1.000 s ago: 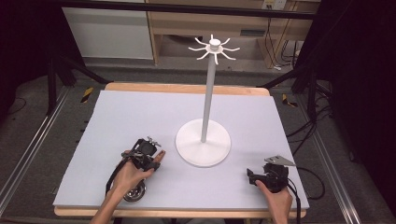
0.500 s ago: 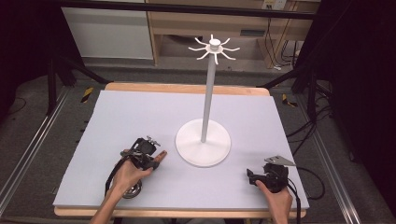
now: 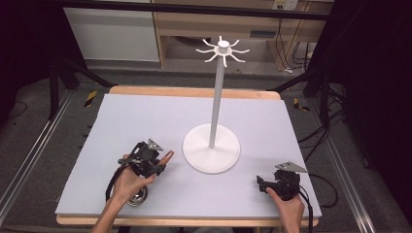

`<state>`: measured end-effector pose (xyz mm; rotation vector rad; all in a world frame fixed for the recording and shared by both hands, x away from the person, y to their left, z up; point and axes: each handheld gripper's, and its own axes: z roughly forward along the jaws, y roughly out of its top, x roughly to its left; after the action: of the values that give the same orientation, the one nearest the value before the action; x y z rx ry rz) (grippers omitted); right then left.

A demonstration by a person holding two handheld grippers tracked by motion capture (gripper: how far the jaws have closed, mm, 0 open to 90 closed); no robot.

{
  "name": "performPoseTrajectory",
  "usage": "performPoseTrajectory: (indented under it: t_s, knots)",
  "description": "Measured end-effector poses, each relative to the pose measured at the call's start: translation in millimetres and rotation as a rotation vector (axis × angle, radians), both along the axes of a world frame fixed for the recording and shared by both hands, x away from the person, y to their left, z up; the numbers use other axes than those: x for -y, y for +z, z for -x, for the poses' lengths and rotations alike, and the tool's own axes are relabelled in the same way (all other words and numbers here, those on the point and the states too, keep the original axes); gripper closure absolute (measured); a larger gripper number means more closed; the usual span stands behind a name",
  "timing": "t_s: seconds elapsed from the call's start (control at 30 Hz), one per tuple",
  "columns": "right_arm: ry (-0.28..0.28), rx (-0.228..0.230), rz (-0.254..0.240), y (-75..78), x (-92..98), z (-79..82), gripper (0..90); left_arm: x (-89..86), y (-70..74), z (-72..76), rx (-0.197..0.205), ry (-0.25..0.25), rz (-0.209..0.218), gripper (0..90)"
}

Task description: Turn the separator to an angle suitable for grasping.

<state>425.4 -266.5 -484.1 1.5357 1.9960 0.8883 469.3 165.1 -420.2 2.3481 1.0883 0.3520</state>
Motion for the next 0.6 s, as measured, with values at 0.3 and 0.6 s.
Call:
performPoseTrajectory:
  t_s: [0.3,0.6]
  knots:
    - [-0.001,0.000,-0.007,0.0,0.5,0.2,8.0,-4.6,29.8,12.1,0.101,-0.003,0.061,67.7]
    - [-0.009,0.004,-0.006,0.3,0.2,0.9,8.0,-8.9,59.2,24.2,0.248,0.008,0.181,67.6]
